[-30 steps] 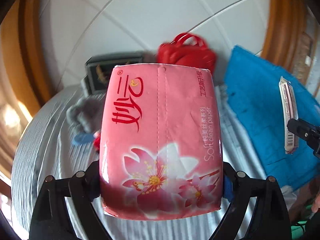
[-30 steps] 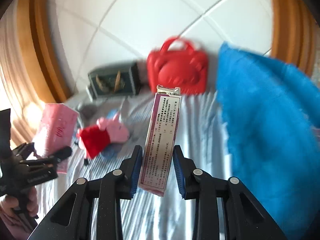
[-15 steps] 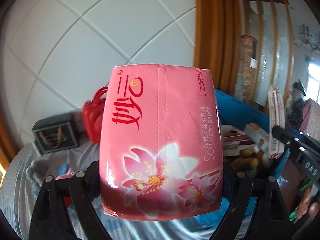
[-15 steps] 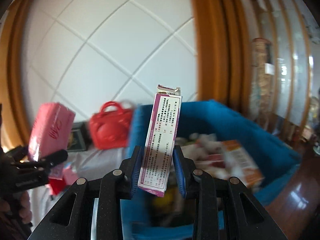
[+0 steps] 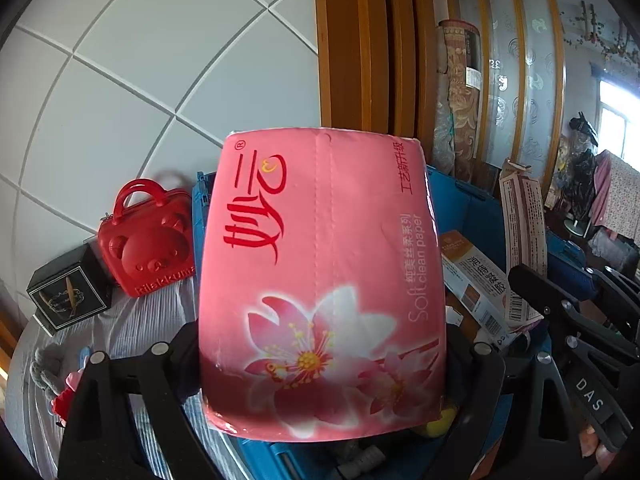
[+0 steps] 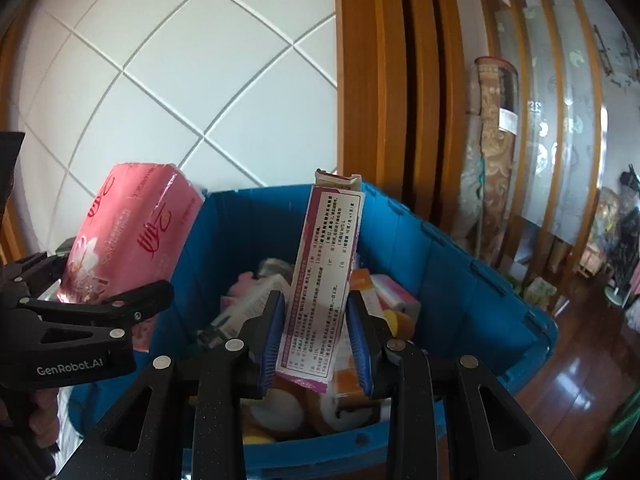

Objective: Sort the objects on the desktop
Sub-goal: 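Carry the tissue pack and medicine box with both tools over the blue bin, then open both tools to drop the tissue pack and medicine box into the bin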

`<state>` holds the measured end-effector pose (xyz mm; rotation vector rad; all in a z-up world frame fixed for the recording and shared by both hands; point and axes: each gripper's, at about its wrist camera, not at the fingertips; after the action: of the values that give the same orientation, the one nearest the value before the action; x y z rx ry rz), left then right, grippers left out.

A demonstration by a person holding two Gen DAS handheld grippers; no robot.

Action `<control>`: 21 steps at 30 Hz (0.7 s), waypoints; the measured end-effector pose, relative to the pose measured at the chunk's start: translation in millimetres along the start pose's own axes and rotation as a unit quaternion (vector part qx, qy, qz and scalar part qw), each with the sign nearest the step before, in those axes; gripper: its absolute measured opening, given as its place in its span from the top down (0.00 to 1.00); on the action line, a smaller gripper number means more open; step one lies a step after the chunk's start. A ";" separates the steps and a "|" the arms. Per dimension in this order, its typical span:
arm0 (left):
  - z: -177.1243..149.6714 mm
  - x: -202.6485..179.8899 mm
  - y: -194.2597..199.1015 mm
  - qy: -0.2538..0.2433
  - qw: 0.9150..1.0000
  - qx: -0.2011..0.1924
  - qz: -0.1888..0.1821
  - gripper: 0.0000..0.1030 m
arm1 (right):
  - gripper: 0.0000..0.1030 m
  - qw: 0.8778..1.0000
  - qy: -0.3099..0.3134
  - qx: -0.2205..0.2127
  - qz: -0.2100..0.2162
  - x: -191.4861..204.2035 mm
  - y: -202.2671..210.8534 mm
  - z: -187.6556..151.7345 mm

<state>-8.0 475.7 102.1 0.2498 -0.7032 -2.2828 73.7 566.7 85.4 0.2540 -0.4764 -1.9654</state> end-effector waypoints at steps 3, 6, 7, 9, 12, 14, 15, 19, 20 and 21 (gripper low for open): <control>1.2 -3.2 -4.7 -0.003 1.000 0.011 0.001 0.12 | 0.70 1.000 0.002 0.005 0.008 -6.0 -9.4 -3.2; 0.7 -8.2 -3.5 -0.013 1.000 0.010 0.013 0.11 | 0.70 1.000 0.001 0.011 0.015 -11.4 -19.1 -4.8; 0.4 -9.5 -2.5 -0.015 1.000 0.009 0.016 0.11 | 0.70 1.000 0.002 0.012 0.016 -12.0 -21.5 -5.6; 0.0 -11.2 -1.8 -0.017 1.000 0.009 0.017 0.11 | 0.69 1.000 0.005 0.015 0.021 -11.3 -26.2 -5.9; -0.2 -12.7 -2.6 -0.018 1.000 0.014 0.019 0.11 | 0.69 0.999 0.008 0.021 0.025 -9.6 -31.9 -8.2; -0.4 -14.4 -1.6 -0.021 0.999 0.011 0.023 0.11 | 0.68 0.999 0.008 0.027 0.024 -8.9 -34.4 -9.5; -0.4 -15.3 -0.2 -0.022 0.999 0.007 0.027 0.11 | 0.68 0.999 0.010 0.029 0.022 -8.7 -35.2 -10.2; -0.3 -15.5 1.0 -0.017 0.999 0.006 0.028 0.11 | 0.67 0.999 0.016 0.033 0.019 -10.4 -36.0 -10.6; -0.9 -14.3 1.3 -0.013 0.999 0.006 0.028 0.11 | 0.66 0.999 0.016 0.033 0.017 -10.7 -35.0 -11.0; -1.4 -13.1 1.7 -0.010 1.000 0.006 0.029 0.11 | 0.64 0.999 0.017 0.032 0.016 -10.7 -33.9 -11.0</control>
<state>3.0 483.2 101.5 0.2091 -0.7253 -2.2305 54.7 586.5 60.3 0.3171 -0.5196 -1.9139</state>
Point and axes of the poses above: each gripper's, at about its wrist camera, not at the fingertips, and y roughly against the way its jaws point, x to its left, z to its top, and after that the axes turned 2 degrees about -z, right-handed
